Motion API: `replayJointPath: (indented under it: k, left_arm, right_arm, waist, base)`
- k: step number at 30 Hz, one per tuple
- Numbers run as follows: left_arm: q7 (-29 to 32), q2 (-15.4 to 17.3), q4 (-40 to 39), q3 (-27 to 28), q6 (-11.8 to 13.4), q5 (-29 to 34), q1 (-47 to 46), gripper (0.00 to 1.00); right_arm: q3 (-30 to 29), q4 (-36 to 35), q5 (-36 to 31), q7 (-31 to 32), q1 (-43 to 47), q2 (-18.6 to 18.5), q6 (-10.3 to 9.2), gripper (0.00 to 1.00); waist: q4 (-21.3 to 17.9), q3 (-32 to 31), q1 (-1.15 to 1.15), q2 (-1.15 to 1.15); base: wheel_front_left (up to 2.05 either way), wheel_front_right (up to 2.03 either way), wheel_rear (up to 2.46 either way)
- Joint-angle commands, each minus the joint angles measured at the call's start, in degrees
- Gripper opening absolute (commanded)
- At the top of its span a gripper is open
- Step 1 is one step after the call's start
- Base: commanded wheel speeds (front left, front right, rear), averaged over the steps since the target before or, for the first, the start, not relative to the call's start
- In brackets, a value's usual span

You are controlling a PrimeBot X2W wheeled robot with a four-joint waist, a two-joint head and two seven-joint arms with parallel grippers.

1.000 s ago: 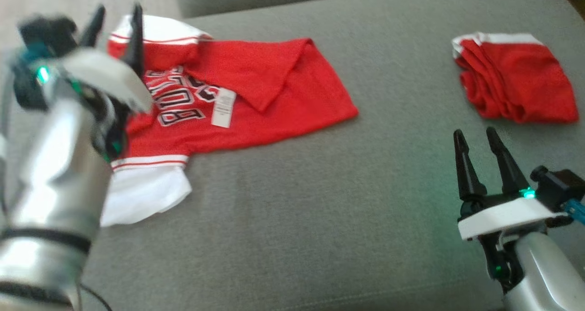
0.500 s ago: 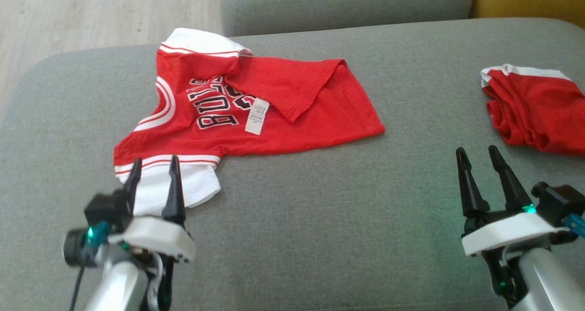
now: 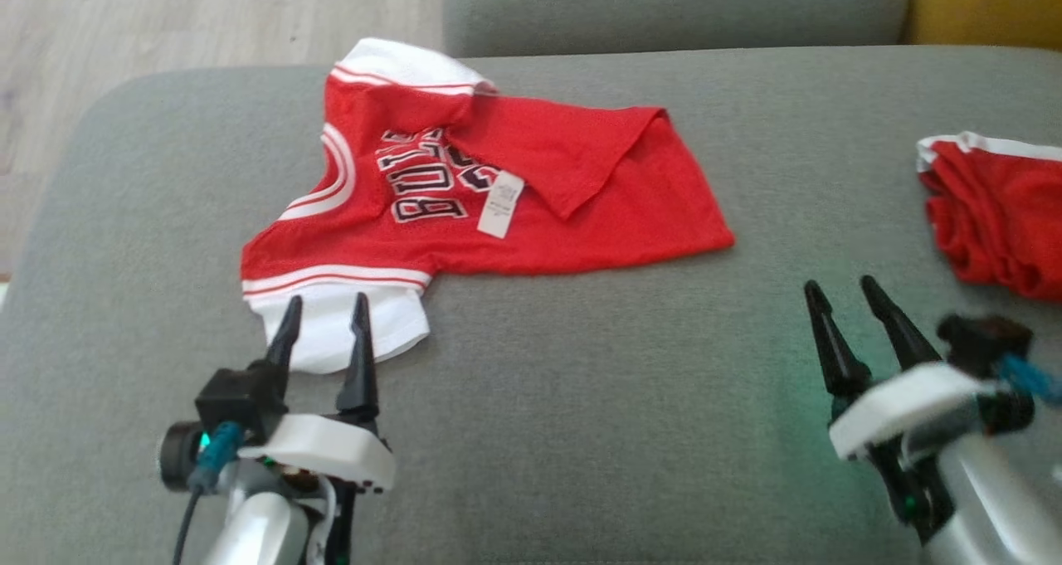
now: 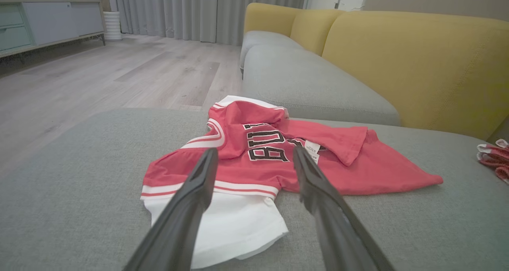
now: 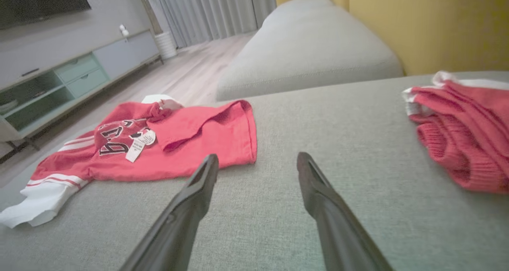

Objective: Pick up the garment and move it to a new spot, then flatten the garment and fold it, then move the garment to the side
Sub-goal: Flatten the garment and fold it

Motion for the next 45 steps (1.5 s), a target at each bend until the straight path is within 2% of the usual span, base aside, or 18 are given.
replayJointPath:
  k: [1,6,13,21,22,23,24,25,26,33,45]
  left_arm:
    - [-0.69,-0.28,-1.42,2.27,-0.55,0.71,-1.95,1.0]
    - [-0.7,-2.01,-0.39,2.67,-1.88,1.84,-2.77,1.0]
    - [-0.7,-3.76,0.02,3.9,-2.85,3.25,-3.31,1.0]
    - [-0.7,-5.16,0.18,5.43,-3.65,4.4,-3.47,1.0]
    - [-0.7,-5.29,0.22,5.63,-3.68,4.52,-3.43,1.0]
    - [-0.7,-5.41,0.26,5.82,-3.74,4.65,-3.39,1.0]
    - [-0.7,-5.41,0.26,5.82,-3.74,4.65,-3.39,1.0]
    - [-0.7,-5.52,0.31,6.0,-3.8,4.75,-3.32,1.0]
    - [-0.7,-5.62,0.39,6.17,-3.82,4.86,-3.22,1.0]
    - [-0.7,-5.98,1.2,7.65,-4.34,5.43,-2.73,1.0]
    - [-0.7,-5.19,1.07,11.08,-5.32,6.34,0.83,1.0]
  right_arm:
    - [1.73,-0.06,1.5,2.62,-5.47,-1.81,0.43,1.0]
    - [4.5,8.2,6.71,13.69,-14.41,-3.61,0.43,1.0]
    - [4.78,21.66,11.13,25.46,-23.86,-4.54,0.43,1.0]
    - [6.49,29.78,14.33,30.89,-27.5,-4.27,0.43,1.0]
    - [6.83,30.25,14.92,31.52,-27.54,-4.1,0.43,0.82]
    - [7.2,30.49,15.44,31.89,-27.52,-3.99,0.43,0.51]
    - [7.2,30.49,15.44,31.89,-27.52,-3.99,0.43,0.51]
    - [7.62,30.57,15.82,31.99,-27.46,-3.97,0.43,0.28]
    - [8.06,30.52,16.16,31.89,-27.41,-3.97,0.43,0.0]
    - [10.3,28.88,18.6,29.17,-26.57,-5.64,0.43,0.0]
    - [12.58,21.33,20.91,31.68,-17.74,-14.88,0.43,0.0]
  waist:
    - [1.97,0.85,0.0,0.0]
    - [5.94,2.37,0.0,0.0]
    - [10.57,4.42,0.0,0.0]
    - [13.06,6.62,0.0,0.0]
    - [13.09,6.77,0.0,0.0]
    - [13.05,6.86,0.0,0.0]
    - [13.05,6.86,0.0,0.0]
    - [12.93,6.87,0.0,0.0]
    - [12.73,6.8,0.0,0.0]
    - [9.96,4.15,0.0,0.0]
    - [3.52,-0.13,0.0,0.0]
  base:
    - [0.0,0.0,0.0]
    - [0.0,0.0,0.0]
    - [0.0,0.0,0.0]
    - [0.0,0.0,0.0]
    - [0.0,0.0,0.0]
    - [0.0,0.0,0.0]
    - [0.0,0.0,0.0]
    - [0.0,0.0,0.0]
    - [0.0,0.0,0.0]
    - [0.0,0.0,0.0]
    - [0.0,0.0,0.0]
